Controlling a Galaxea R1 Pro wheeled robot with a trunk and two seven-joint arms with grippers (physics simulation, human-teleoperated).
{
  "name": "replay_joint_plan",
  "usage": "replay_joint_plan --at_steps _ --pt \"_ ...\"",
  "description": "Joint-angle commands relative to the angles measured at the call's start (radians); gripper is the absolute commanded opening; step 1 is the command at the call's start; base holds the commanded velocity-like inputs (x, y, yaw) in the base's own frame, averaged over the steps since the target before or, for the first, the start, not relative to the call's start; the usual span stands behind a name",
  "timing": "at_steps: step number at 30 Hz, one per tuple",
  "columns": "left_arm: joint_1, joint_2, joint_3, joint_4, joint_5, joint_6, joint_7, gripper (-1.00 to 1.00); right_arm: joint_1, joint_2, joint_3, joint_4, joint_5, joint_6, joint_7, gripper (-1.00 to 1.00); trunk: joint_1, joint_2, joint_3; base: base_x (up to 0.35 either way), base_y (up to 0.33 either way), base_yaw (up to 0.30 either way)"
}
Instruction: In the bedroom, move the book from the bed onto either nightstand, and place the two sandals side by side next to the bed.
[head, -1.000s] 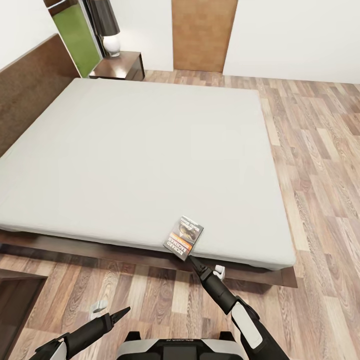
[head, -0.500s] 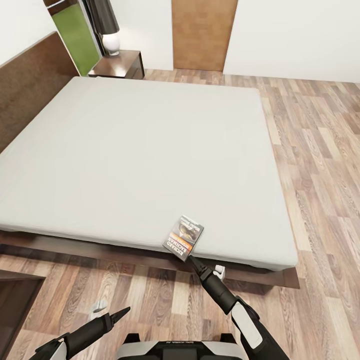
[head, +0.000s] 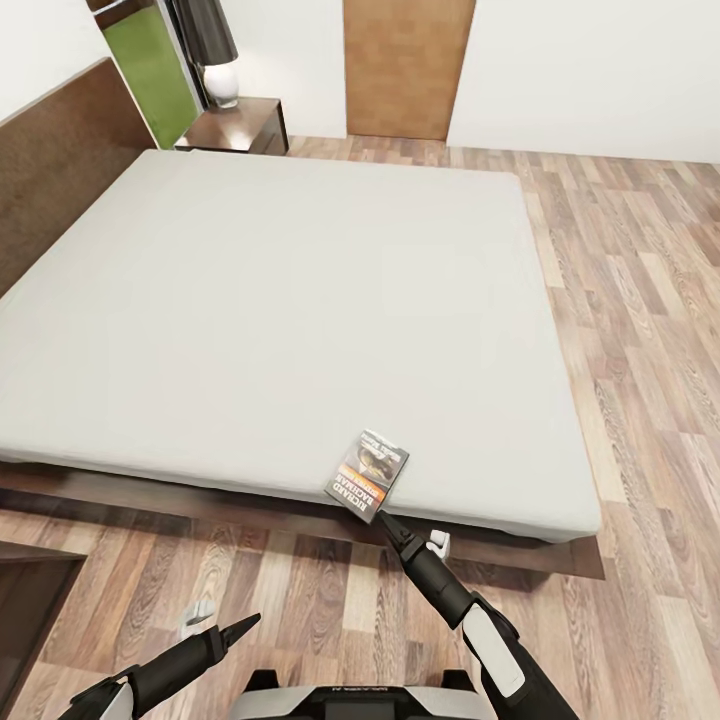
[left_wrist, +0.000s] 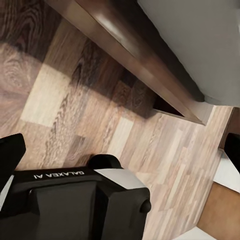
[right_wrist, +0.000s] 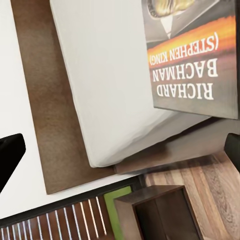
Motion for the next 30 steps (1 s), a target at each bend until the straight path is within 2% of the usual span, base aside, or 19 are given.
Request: replay_joint_plan --at_steps 1,30 --pt "0.0 0.0 0.002 0.0 0.005 0.011 -0.004 1.0 0.0 0.0 0.0 0.0 -0.011 0.009 0.001 1.0 0.004 -0.008 -0.004 0.0 0.0 0.0" --pt "0.0 0.0 0.002 0.0 0.005 0.011 -0.005 1.0 0.0 0.0 0.001 0.001 -0.011 0.006 0.001 1.0 0.115 -0.211 -0.095 0.0 0.0 0.0"
